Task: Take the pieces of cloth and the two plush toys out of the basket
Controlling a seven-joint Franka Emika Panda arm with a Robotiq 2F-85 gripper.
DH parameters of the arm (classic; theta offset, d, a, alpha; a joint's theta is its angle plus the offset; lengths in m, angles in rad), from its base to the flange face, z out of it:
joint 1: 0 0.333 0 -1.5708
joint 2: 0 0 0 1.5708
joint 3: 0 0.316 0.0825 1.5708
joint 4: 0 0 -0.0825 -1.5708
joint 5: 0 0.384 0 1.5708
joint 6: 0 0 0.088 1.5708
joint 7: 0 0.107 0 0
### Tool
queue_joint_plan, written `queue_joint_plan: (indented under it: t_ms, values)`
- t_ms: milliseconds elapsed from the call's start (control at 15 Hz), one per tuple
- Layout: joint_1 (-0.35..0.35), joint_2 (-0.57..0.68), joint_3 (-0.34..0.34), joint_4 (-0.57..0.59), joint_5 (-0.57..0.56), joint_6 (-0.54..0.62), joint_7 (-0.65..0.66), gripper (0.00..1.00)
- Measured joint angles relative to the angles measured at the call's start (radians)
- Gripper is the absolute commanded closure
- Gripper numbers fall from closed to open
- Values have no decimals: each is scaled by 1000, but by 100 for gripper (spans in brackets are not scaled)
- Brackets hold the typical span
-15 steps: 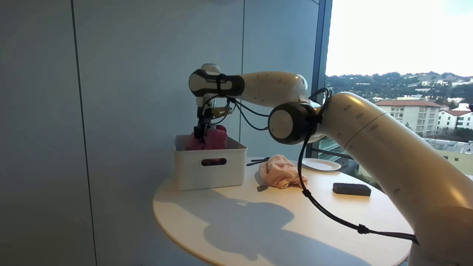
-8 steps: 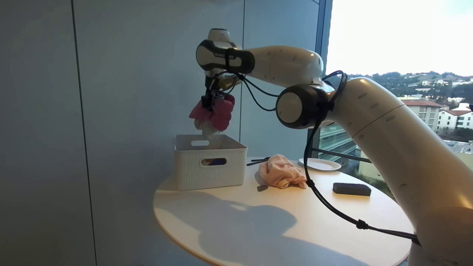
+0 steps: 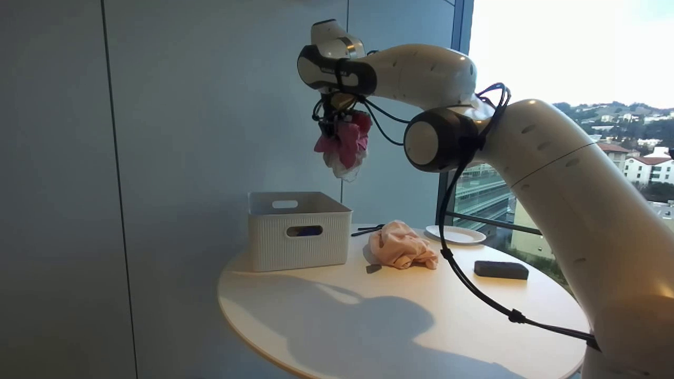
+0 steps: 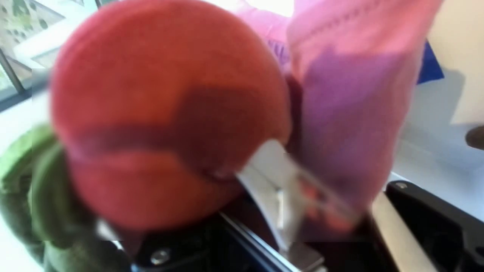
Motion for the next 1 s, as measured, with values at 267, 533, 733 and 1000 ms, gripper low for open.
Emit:
queue_joint_plan:
  t_ms: [267,533,733,1000]
  values:
    - [2,-33,-43,-41,-45,-199,51,100]
    - [-42,-53,-18,-171,50,-295,22,100]
    - [-96,-54,-15,-302,117,-323,17,100]
    - [-166,-55,-19,-492,173,-363,14,74]
